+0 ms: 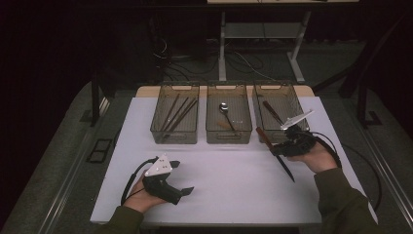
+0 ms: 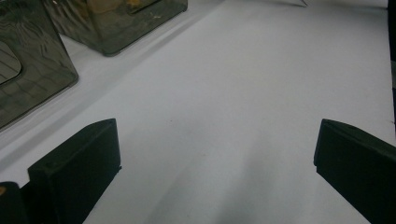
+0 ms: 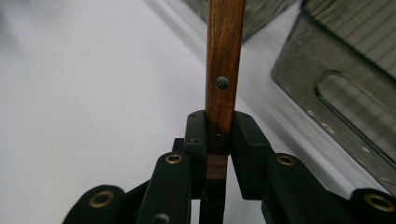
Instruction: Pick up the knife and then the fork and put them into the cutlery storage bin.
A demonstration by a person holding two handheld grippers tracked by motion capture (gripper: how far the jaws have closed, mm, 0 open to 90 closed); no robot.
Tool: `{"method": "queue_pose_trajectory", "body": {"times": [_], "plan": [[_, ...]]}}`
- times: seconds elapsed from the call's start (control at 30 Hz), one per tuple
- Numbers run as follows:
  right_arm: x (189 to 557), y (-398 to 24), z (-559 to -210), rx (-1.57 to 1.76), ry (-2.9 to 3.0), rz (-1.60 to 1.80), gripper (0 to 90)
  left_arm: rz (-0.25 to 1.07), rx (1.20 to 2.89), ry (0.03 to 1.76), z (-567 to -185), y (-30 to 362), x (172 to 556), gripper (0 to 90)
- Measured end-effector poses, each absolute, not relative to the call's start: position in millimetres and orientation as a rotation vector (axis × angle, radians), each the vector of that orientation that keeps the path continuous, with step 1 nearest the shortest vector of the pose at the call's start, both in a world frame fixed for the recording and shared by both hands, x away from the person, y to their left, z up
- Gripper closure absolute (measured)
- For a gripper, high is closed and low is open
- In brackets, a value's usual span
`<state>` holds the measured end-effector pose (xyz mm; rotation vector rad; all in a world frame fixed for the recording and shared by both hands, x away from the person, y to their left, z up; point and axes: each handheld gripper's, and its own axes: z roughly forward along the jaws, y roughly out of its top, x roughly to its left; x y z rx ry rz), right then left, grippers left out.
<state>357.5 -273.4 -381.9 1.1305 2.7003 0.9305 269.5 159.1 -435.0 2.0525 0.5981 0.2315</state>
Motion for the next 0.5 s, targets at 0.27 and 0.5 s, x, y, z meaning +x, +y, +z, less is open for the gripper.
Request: {"method": "queue_pose_trajectory", "body": {"times": [0.27,0.5], "plan": [[353,-288,-379,1.193,2.587,1.062,76.7,0.233,2.054,0.592,-434,160,269,0.0],[350,-298,-375,1.217,2.485,1.178,76.7,0.233,2.057,0.585,-434,160,270,0.0]]}}
